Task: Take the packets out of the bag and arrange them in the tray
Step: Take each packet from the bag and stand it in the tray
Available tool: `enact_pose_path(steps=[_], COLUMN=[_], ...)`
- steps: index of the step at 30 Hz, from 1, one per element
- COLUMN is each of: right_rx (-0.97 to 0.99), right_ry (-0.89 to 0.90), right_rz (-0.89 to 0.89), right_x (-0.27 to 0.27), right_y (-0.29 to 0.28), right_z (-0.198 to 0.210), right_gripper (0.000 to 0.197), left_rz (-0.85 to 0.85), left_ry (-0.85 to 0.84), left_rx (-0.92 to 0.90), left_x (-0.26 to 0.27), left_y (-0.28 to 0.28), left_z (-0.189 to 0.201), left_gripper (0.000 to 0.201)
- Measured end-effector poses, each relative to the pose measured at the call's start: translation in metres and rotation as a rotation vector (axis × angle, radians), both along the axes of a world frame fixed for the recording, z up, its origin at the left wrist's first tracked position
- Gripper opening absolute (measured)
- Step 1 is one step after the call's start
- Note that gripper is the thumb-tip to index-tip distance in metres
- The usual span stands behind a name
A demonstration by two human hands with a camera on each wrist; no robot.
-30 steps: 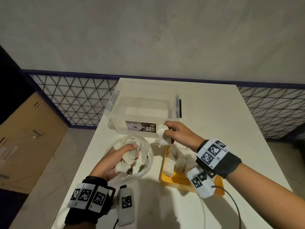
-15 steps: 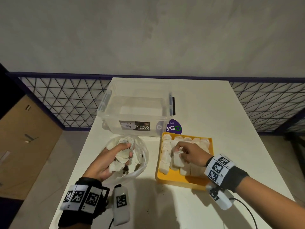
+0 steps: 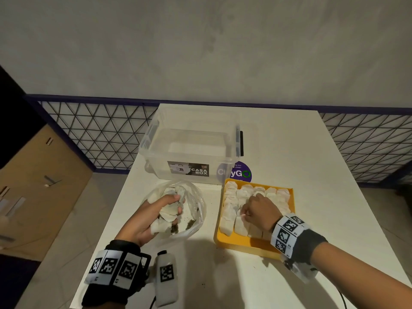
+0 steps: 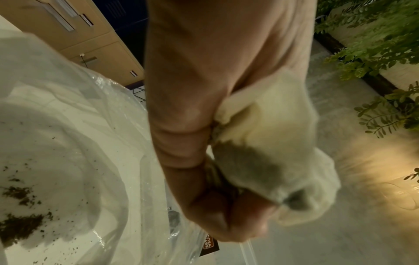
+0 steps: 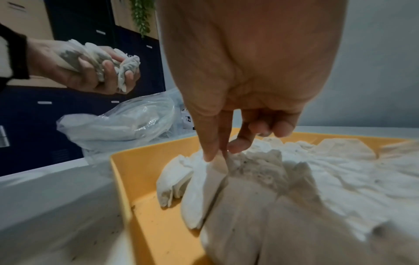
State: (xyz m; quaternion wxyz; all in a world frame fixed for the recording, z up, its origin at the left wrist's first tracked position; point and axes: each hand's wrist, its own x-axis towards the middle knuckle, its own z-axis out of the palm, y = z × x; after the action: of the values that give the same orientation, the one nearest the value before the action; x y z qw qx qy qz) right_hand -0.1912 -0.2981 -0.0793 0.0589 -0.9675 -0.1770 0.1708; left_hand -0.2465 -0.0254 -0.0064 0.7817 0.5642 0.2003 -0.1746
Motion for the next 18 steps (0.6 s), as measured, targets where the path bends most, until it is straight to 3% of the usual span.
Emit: enact_pose_path(steps=[5, 11, 15, 18], right_rx=[-0.014, -0.035, 0.268, 0.543], right_ry=[-0.05, -0.109, -0.187, -0.072], right_rz=[0.03, 0.078, 0.101, 0.151], right_x=[0.0, 0.0, 0.002, 0.001], right_y=[0.004, 0.013, 0.034, 0.061], right_z=[0.0, 0.014, 0.052, 0.083], right_gripper=[0.02, 0.031, 0.031, 0.034], left_rz=[-0.007, -0.038, -0.034, -0.035], left_ry=[-0.008, -0.018, -0.023, -0.001], left_rx=[-0.007, -0.008, -0.02, -0.043], left_x=[-0.001, -0.001, 0.0, 0.001], left_y=[-0.003, -0.004, -0.004, -0.006], left_z=[0.003, 0.003, 0.002, 0.001], left_gripper=[0.012, 0.016, 0.014, 0.014])
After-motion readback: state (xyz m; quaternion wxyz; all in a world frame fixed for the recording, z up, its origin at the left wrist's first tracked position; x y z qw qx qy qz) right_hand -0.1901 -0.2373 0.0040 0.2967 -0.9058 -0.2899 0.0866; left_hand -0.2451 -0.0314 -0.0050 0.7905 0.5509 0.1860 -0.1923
